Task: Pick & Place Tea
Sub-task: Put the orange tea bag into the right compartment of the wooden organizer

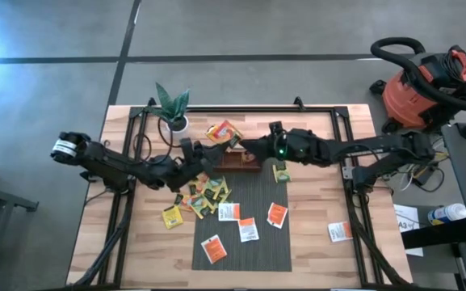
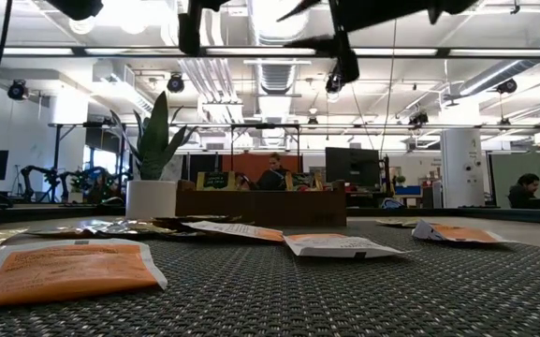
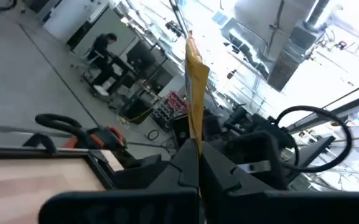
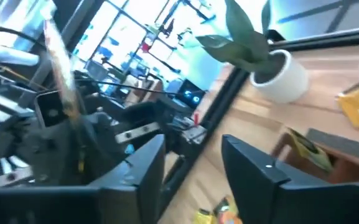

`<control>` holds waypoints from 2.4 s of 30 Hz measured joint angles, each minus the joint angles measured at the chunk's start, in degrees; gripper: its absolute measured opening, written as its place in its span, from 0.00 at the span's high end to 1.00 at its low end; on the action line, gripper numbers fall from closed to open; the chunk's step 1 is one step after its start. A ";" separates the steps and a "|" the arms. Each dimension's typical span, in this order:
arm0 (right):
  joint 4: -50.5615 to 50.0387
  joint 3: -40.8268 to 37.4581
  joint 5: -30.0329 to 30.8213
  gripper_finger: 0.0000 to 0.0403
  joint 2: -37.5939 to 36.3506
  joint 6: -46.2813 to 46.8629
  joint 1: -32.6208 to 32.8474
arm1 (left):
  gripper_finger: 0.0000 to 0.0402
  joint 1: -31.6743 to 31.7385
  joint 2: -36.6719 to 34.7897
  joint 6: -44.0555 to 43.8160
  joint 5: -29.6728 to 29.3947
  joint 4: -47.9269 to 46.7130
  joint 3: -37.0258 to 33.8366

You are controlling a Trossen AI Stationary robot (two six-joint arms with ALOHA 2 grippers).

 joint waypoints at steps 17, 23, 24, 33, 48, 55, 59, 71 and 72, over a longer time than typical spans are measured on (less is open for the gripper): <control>-1.45 9.24 4.92 0.48 2.19 -8.02 2.80 | 1.00 4.57 -5.98 -1.28 7.52 0.08 -4.65; -1.78 8.62 4.91 0.48 2.17 -8.39 3.90 | 1.00 5.88 -6.06 -3.45 9.18 -0.20 -4.90; -1.71 8.62 5.04 0.48 2.17 -8.71 4.12 | 1.00 6.14 -6.06 -3.64 9.38 -0.16 -4.96; -0.48 8.62 6.14 0.51 2.17 -9.48 3.75 | 1.00 6.63 -4.45 -6.46 12.42 -0.40 -4.61; 0.00 8.55 5.48 0.79 2.17 -9.48 2.89 | 1.00 8.03 -0.55 -6.38 14.08 -0.35 -1.71; -0.36 8.51 5.75 0.96 2.17 -12.01 2.62 | 1.00 8.21 -0.40 -6.36 13.76 -1.52 -1.71; -3.86 8.50 5.51 0.98 1.64 -12.75 1.74 | 0.99 8.24 -0.40 -6.34 13.73 -4.74 -1.66; -32.30 11.31 0.63 0.98 -4.28 -21.14 -6.34 | 0.77 7.68 -2.24 -8.99 16.54 -28.28 -1.54; -38.14 12.79 -1.60 0.98 -3.93 -21.47 -7.61 | 0.77 7.55 -2.46 -9.26 17.14 -30.13 -1.56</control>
